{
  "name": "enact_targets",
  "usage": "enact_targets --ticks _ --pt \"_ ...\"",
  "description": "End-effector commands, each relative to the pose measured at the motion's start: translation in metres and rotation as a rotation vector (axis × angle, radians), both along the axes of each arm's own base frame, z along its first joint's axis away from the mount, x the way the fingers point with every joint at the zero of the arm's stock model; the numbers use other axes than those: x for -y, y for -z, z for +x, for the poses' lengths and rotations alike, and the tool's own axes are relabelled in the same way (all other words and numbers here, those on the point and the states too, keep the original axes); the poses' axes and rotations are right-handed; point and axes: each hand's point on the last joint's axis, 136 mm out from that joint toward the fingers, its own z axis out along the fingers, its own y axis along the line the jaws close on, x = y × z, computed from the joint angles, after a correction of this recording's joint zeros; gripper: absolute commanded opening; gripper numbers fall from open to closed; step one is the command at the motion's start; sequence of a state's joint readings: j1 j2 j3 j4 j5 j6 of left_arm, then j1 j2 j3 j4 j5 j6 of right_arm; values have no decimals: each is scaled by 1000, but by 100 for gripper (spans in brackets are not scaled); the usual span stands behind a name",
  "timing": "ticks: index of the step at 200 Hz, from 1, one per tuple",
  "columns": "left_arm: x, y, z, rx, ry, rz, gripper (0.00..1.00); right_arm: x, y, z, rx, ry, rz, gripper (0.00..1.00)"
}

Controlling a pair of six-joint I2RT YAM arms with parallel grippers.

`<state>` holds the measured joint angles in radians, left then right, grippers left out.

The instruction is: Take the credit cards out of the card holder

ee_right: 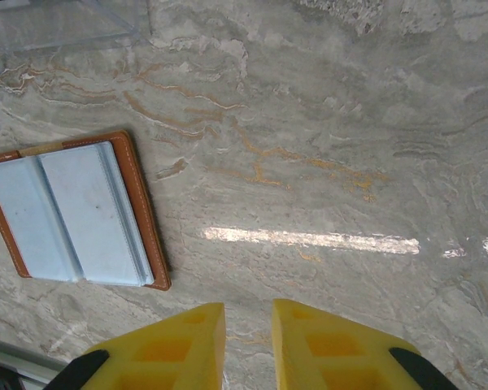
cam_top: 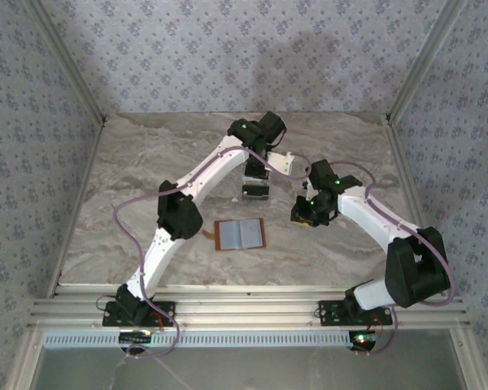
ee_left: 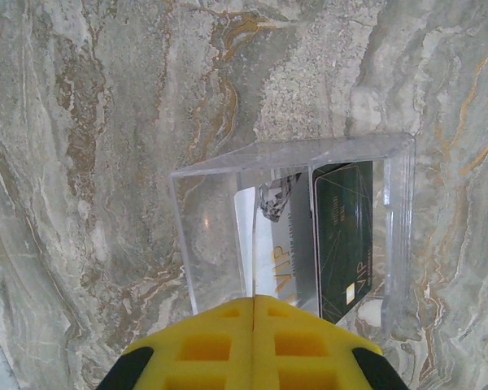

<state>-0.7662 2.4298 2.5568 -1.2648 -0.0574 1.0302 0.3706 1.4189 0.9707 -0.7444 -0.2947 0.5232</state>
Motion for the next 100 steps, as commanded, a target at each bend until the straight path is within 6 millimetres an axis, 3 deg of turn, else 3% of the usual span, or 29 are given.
enact_targets --ticks 1,100 --pt "-4 -1 -12 -37 -3 14 0 2 -2 -4 5 3 -7 24" --pt "0 36 -6 -71 -22 48 0 4 1 -9 -10 4 -12 24"
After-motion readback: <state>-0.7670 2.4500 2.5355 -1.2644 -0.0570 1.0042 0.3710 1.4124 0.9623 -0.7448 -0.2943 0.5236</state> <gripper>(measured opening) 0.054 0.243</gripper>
